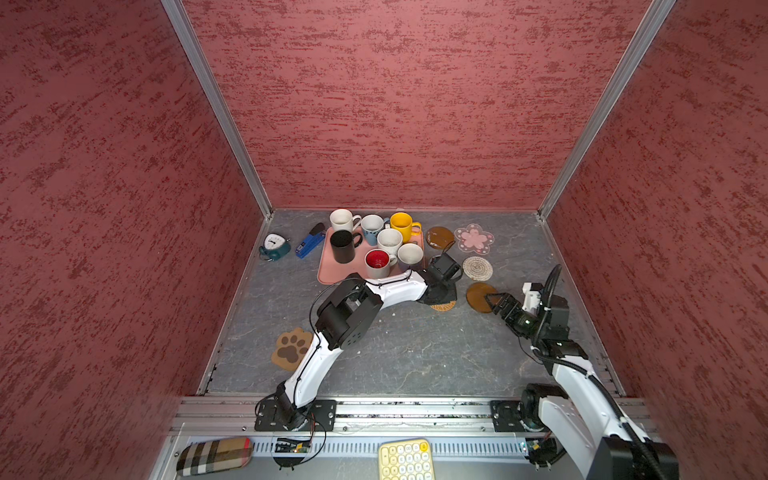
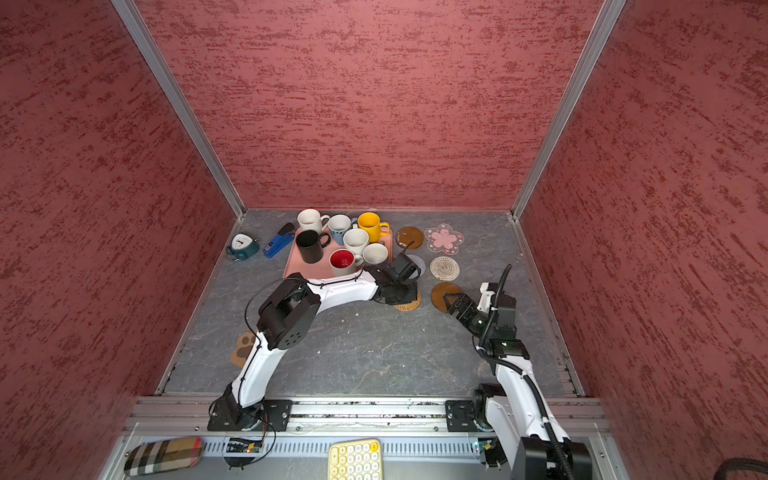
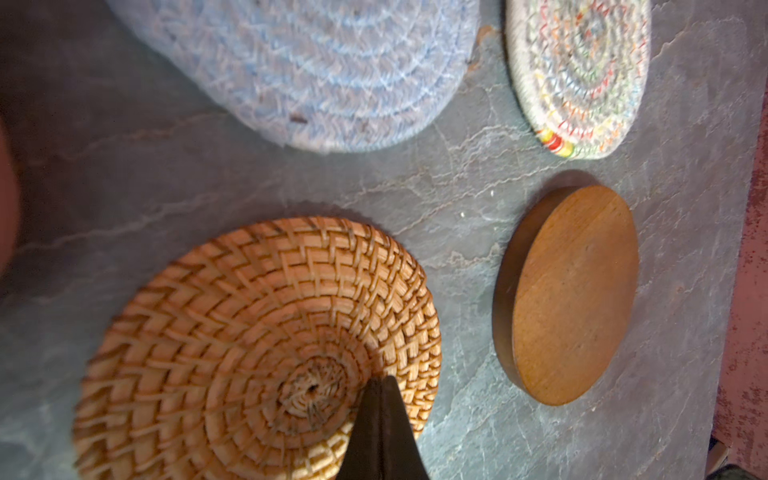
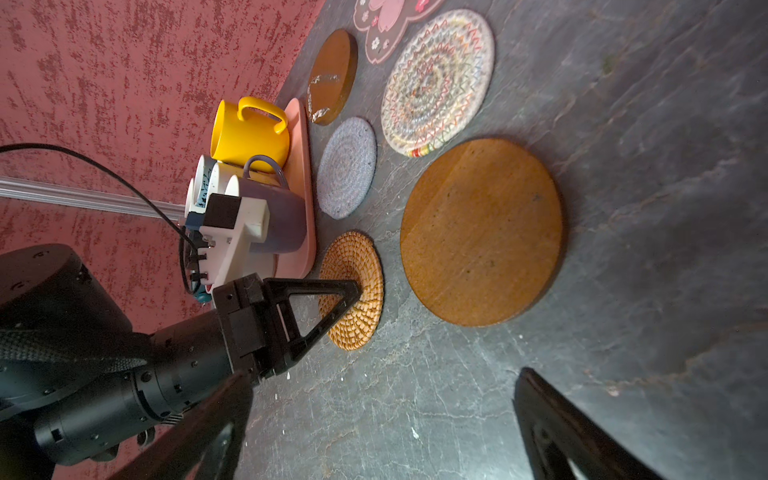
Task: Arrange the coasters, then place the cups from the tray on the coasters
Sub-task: 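Push the rattan coaster with the left gripper toward the blue-grey coaster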
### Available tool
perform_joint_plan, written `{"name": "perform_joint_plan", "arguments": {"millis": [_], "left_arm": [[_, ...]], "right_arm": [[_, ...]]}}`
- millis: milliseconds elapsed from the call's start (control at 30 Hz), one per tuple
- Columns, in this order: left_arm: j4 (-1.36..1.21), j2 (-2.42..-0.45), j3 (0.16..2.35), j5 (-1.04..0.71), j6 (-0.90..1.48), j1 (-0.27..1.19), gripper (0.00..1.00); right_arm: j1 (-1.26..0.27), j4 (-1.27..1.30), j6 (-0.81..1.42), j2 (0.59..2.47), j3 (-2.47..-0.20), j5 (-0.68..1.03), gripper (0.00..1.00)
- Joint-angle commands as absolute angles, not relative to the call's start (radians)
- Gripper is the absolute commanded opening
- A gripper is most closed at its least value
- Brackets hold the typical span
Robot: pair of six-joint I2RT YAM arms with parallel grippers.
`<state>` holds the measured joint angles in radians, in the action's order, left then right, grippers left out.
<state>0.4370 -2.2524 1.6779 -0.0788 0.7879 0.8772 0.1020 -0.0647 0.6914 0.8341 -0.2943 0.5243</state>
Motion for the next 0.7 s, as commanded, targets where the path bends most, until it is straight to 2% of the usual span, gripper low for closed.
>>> {"name": "perform_joint_plan", "arguments": {"millis": [0,667], "left_arm": [[0.491,-2.310,1.701,-0.083,0.769,0.873,0.00],[0.467,-2.312,1.709,-0.107,0.783,0.890,0.00]], "right_arm": [[0.111,-0.020,0.678,0.825,-0.287,0.545,0.99],[0.119,-0.039,0.667,0.827,-0.291,0.542,0.99]]}}
